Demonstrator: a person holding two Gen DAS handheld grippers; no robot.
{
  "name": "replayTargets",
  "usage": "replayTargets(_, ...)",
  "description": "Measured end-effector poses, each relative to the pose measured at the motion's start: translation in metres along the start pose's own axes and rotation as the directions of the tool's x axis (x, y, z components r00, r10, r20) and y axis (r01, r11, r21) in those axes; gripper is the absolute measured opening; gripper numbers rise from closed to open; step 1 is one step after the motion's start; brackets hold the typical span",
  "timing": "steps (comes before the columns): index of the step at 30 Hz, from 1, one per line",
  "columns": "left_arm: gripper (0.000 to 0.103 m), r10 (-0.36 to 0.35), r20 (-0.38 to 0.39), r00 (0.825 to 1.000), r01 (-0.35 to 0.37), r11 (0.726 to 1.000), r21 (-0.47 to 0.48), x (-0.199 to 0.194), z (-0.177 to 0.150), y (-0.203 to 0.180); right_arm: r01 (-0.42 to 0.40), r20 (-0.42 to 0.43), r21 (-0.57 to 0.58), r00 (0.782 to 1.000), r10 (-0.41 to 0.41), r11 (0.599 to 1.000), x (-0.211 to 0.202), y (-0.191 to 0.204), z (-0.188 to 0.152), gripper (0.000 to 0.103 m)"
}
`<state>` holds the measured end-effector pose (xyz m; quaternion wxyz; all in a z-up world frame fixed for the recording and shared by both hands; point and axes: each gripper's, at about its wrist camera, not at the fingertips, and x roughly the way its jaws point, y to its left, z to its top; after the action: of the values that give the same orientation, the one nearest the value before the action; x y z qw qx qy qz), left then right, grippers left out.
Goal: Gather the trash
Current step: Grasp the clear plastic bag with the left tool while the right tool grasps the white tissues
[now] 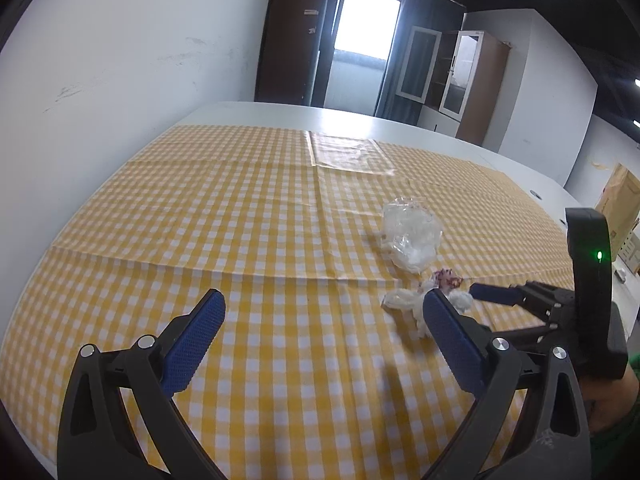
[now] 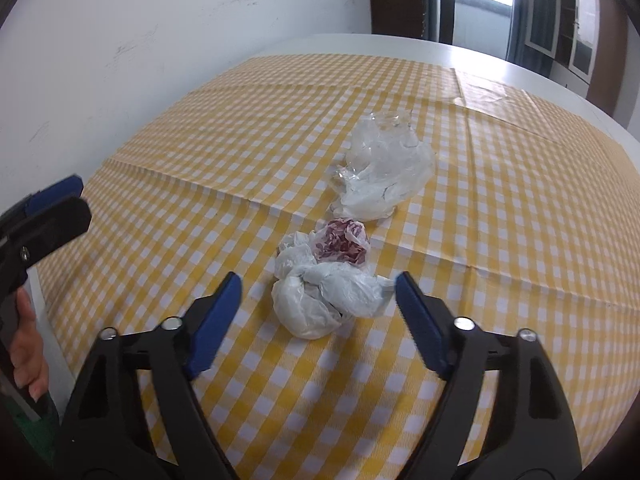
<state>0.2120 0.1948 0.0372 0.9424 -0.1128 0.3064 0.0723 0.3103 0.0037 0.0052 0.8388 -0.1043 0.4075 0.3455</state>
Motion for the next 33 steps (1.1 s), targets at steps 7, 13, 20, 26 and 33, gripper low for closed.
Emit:
replayTargets(7, 0.097, 0.002, -0.035, 0.999, -0.002, 1.000, -0.001, 0.030, 0.005, -0.008, -0.048, -0.012, 0.001, 0.999, 0.048, 0.999, 0.007, -0.009, -0.002, 0.042)
replayTargets(13, 0.097, -0.028, -0.082, 0.996, 0.028, 1.000, -0.001, 0.062, 0.012, -0.020, -0.066, 0.000, 0.000, 0.998, 0.066, 0.998, -0.003, -0.026, -0.012, 0.039)
replayTargets(20, 0.097, -0.058, -0.154, 0.986, 0.073, 0.993, 0.092, 0.106, 0.017, -0.058, -0.042, 0.017, 0.041, 0.999, 0.041, 0.998, -0.025, -0.062, -0.028, 0.038)
replayTargets(26, 0.096, -0.103, -0.217, 0.971, 0.126, 0.987, 0.095, 0.141, 0.022, -0.078, -0.016, 0.031, 0.071, 0.999, 0.014, 0.997, -0.043, -0.088, -0.041, 0.038)
replayTargets(33, 0.053, -0.062, -0.264, 0.963, 0.104, 0.983, 0.149, 0.168, 0.016, -0.098, 0.007, 0.047, 0.098, 0.999, -0.011, 0.995, -0.066, -0.107, -0.060, 0.037)
